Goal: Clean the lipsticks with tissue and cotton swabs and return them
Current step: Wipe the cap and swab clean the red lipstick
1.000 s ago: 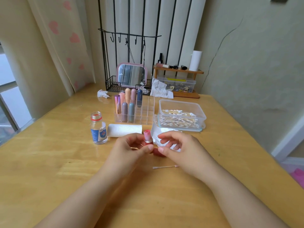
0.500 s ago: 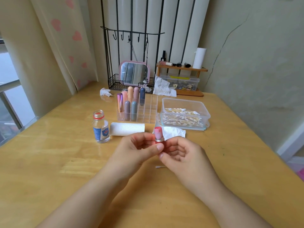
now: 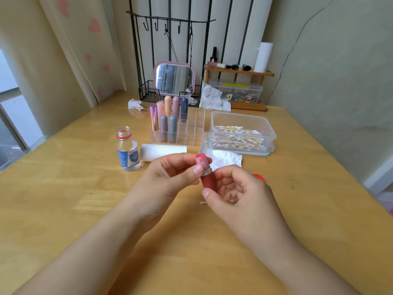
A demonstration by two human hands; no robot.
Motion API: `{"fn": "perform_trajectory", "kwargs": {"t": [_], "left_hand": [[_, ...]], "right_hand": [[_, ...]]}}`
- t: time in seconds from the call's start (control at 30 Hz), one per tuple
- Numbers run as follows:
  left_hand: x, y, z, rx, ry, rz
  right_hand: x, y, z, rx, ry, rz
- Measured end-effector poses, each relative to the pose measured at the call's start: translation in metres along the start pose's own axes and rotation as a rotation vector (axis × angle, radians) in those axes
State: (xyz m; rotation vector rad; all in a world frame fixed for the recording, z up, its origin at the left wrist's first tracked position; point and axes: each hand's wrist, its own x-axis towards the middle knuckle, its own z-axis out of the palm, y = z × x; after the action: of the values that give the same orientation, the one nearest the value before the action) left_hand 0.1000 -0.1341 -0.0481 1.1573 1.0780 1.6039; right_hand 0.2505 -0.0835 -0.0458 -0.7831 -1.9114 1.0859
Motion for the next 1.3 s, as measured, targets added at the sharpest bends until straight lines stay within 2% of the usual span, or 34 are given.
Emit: {"fn": "perform_trajectory", "kwargs": {"t": [0.13, 0.33, 0.4, 0.47, 0.53, 0.6, 0.7, 0.73, 0.8, 0.9, 0.97, 1.03, 1.13, 1.17, 1.23, 1.3], "left_hand": [[0.0, 0.0, -0.002, -0.057, -0.041, 0.022], [-0.002, 0.004, 0.002, -0.19, -0.123, 0.045], [-0.002, 0.005, 0.002, -0.215, -0.143, 0.021], [-0.003, 0.004, 0.002, -0.226, -0.144, -0.011], [-0.004, 0.005, 0.004, -0.234, -0.135, -0.024], [-0.005, 0.006, 0.009, -0.275, -0.138, -0.019], [-0.006, 0.007, 0.013, -0.319, -0.1, -0.015], [-0.006, 0.007, 0.012, -0.317, -0.1, -0.006], [-0.005, 0.006, 0.009, -0.301, -0.117, 0.003], [-0.005, 0.006, 0.007, -0.273, -0.103, -0.009], [-0.006, 0.007, 0.008, -0.298, -0.105, -0.005], [-0.006, 0.008, 0.01, -0.307, -0.11, 0.002], [-0.006, 0.009, 0.013, -0.315, -0.104, 0.009], [-0.006, 0.009, 0.013, -0.308, -0.092, 0.011], [-0.005, 0.007, 0.011, -0.283, -0.11, 0.031], [-0.005, 0.007, 0.008, -0.25, -0.133, 0.033]], "right_hand": [[-0.003, 0.002, 0.003, 0.099, -0.079, -0.026], [-0.001, 0.002, 0.006, 0.309, -0.228, 0.041], [-0.002, -0.001, 0.006, 0.568, -0.302, 0.153], [-0.003, -0.006, 0.007, 0.962, -0.379, 0.355], [-0.002, -0.01, 0.008, 1.142, -0.386, 0.455], [-0.002, -0.01, 0.008, 1.023, -0.31, 0.405], [-0.003, -0.008, 0.011, 0.596, -0.192, 0.166], [-0.004, -0.006, 0.012, 0.522, -0.172, 0.119], [-0.005, -0.005, 0.014, 0.608, -0.207, 0.146], [-0.004, -0.006, 0.011, 1.116, -0.448, 0.366], [-0.004, -0.006, 0.009, 1.234, -0.537, 0.438], [-0.004, -0.006, 0.009, 1.058, -0.433, 0.389], [-0.007, -0.003, 0.012, 0.511, -0.184, 0.109], [-0.008, -0.001, 0.014, 0.401, -0.139, 0.033], [-0.008, 0.003, 0.016, 0.401, -0.149, 0.003], [-0.007, 0.0, 0.014, 0.778, -0.324, 0.145]]}}
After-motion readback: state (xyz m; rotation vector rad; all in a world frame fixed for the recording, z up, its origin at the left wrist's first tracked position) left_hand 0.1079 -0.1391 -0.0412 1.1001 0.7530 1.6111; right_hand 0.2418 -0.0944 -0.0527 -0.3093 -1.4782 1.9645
